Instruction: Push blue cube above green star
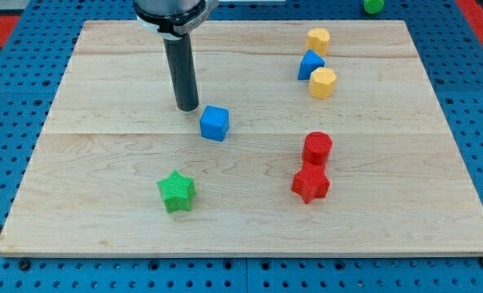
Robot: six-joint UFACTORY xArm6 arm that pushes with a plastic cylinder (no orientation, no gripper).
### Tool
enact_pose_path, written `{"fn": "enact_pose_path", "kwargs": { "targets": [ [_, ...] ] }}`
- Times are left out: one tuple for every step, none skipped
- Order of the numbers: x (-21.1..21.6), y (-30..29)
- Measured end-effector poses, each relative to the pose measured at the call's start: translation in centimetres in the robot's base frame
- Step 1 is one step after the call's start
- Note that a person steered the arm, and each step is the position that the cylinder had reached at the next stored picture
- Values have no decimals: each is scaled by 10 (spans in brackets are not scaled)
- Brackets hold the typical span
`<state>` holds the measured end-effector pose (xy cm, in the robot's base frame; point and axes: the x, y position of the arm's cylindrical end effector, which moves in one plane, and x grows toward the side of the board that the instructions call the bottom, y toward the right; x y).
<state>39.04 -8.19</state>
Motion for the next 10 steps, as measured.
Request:
{"fn": "enact_pose_path", "kwargs": {
  "targets": [
    [0, 0],
    [-1, 0],
    [2, -8],
    [2, -1],
    [-6, 30],
    [15, 65],
    [47, 40],
    [45, 22],
    [44, 23],
    [83, 13]
  ]
}}
